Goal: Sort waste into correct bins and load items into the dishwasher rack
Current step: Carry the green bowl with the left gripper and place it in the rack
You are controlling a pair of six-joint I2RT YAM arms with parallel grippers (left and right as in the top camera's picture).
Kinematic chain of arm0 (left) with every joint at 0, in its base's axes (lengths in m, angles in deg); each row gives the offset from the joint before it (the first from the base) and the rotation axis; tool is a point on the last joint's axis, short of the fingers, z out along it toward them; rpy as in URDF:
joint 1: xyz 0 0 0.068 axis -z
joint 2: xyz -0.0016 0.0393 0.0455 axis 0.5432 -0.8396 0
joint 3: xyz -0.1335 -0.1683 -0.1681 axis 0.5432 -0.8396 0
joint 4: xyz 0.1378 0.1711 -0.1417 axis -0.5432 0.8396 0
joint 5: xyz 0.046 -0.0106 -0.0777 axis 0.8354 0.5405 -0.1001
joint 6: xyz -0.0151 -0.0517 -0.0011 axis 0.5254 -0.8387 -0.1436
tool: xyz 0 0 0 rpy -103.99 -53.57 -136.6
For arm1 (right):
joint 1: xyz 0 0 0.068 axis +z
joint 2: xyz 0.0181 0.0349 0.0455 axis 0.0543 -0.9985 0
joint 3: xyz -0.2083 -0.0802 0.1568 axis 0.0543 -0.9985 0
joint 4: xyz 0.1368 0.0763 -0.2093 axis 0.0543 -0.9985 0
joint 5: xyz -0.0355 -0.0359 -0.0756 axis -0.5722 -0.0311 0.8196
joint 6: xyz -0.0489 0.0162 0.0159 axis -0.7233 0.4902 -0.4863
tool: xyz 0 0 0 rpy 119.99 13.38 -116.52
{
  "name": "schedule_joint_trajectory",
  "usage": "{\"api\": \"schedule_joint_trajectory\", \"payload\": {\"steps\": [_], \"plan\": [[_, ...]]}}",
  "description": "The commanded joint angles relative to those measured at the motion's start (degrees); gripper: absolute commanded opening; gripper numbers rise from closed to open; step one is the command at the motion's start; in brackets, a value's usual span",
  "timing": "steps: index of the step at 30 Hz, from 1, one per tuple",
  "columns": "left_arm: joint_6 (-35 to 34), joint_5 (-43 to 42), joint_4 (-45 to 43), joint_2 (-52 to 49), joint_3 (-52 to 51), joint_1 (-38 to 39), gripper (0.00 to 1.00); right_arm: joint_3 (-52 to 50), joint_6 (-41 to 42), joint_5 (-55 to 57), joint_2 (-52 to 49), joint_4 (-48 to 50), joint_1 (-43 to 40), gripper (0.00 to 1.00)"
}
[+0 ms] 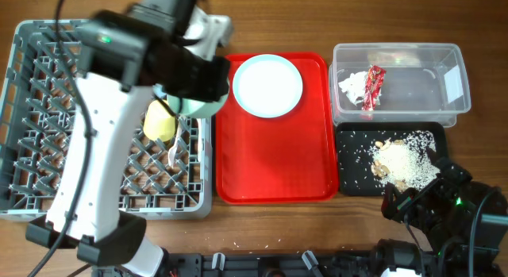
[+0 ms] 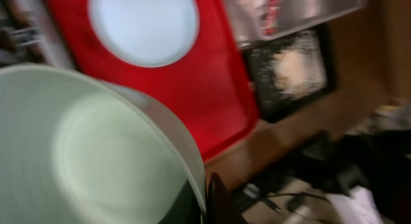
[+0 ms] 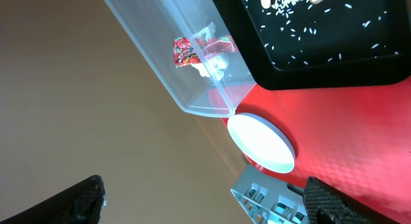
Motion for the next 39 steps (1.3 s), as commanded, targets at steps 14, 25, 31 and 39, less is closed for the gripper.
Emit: {"api": "schedule_joint_trajectory", "payload": {"steps": [14, 25, 31, 39], "plan": [[39.0, -44.4, 0.0, 10.5, -63.5, -35.7, 0.04, 0.5, 3.0, -0.5, 0.2, -0.1, -0.3, 1.0], [42.8, -40.7, 0.2, 8.8, -70.3, -49.9, 0.04, 0.5, 3.0, -0.5, 0.2, -0.1, -0.3, 1.0], [40.8, -37.6, -0.8, 8.7, -70.3, -53.4, 0.04, 0.5, 3.0, -0.5, 0.2, -0.1, -0.3, 1.0], [35.0, -35.3, -6.5, 8.7, -70.3, -57.9, 0.17, 0.5, 3.0, -0.5, 0.2, -0.2, -0.3, 1.0]]}}
